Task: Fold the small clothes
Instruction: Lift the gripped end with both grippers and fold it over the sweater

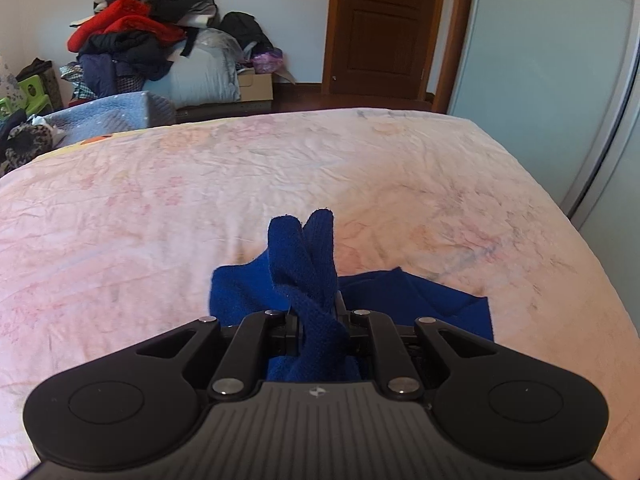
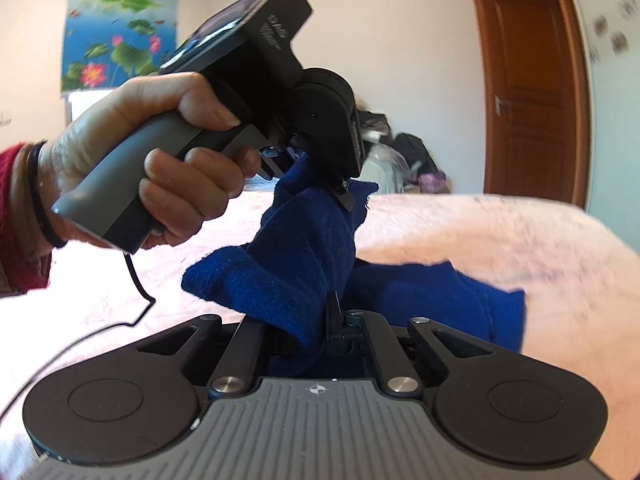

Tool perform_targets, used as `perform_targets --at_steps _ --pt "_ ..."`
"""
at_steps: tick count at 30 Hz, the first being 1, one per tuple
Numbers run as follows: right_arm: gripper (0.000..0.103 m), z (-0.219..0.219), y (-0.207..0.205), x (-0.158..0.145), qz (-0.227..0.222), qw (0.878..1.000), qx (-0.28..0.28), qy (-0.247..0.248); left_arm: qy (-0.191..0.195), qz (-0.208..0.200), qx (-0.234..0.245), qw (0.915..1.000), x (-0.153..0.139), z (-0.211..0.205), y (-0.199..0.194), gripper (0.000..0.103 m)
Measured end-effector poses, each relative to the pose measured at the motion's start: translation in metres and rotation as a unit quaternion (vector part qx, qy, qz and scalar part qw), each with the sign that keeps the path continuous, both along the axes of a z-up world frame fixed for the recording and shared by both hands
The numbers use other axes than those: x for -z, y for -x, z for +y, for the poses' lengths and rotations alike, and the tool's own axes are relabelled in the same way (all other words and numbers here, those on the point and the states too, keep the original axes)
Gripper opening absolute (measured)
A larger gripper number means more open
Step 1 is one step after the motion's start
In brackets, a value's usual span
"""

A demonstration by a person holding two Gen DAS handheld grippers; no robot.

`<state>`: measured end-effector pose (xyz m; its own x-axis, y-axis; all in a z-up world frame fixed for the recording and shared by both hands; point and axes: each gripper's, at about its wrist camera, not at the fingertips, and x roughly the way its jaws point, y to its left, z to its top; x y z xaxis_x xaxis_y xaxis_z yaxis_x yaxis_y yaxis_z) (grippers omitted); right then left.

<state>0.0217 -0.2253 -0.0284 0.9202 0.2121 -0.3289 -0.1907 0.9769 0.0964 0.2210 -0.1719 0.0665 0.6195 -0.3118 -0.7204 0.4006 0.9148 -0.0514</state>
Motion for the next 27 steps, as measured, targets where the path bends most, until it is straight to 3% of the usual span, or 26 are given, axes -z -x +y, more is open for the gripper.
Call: perform_targets --at_steps 9,15,19,21,24,27 --pt "0.01 -0.029 0.006 0.013 0.011 0.999 0.022 -0.028 -0.023 0.01 0.03 0.9992 0.017 -0.048 0.008 0.011" --pt "0.01 -0.053 0.002 0.022 0.033 0.996 0.035 -0.069 -0.034 0.016 0.041 0.9984 0.029 -0.07 0.008 0.011" --pt "0.01 -0.066 -0.005 0.034 0.059 0.991 0.037 -0.11 -0.027 0.044 0.039 0.9979 0.042 -0.079 0.001 0.013" --pt "0.011 -0.073 -0.008 0.04 0.072 0.988 0.04 -0.133 -0.005 0.061 0.04 0.9973 0.045 -0.078 -0.003 0.015" --pt "0.016 -0.083 -0.011 0.047 0.091 0.981 0.042 -0.166 0.019 0.077 0.037 0.9962 0.045 -0.078 -0.008 0.027" --pt "0.022 -0.09 -0.014 0.054 0.106 0.975 0.048 -0.19 0.029 0.072 0.036 0.9964 0.04 -0.08 -0.006 0.035"
